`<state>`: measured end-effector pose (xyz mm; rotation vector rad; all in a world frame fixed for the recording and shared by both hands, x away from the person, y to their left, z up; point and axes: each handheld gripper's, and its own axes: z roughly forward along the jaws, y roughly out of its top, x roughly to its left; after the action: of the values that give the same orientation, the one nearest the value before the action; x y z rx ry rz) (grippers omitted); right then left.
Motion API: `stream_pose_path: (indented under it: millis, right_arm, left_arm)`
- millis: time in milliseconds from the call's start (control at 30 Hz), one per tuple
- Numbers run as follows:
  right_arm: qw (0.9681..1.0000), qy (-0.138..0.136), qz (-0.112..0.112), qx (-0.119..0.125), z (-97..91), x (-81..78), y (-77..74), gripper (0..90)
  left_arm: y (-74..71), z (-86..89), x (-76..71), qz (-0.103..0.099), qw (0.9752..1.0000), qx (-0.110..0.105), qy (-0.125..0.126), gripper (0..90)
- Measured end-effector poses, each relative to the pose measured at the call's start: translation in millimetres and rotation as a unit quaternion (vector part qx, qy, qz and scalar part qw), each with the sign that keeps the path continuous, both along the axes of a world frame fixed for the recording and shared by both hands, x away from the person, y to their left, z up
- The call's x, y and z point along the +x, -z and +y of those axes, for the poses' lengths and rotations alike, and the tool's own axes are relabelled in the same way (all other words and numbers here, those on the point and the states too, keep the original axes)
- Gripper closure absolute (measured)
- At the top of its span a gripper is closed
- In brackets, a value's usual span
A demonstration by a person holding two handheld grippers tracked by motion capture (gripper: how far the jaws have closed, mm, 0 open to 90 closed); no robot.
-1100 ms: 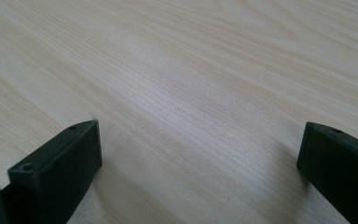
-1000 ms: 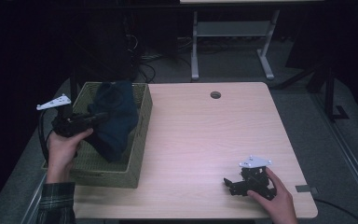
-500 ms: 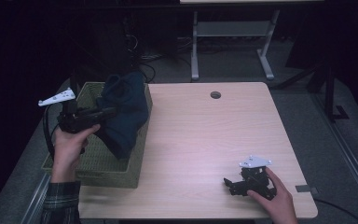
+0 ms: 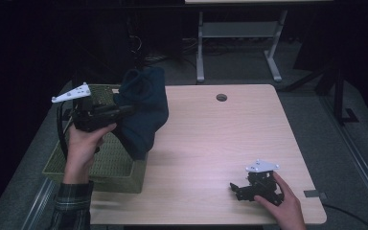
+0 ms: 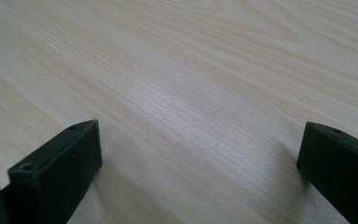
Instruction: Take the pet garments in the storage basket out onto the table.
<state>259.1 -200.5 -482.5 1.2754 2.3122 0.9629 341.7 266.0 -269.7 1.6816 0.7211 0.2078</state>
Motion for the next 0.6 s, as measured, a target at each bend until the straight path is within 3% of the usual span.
stream_pose_path:
  millis: [600]
  right_arm:
    - [1.0, -0.006, -0.003, -0.001, -0.2, 0.4, 0.0, 0.0]
  left_arm:
    - [-1.7, -52.4, 19.2, -0.004, 0.9983, 0.009, 0.058, 70.4]
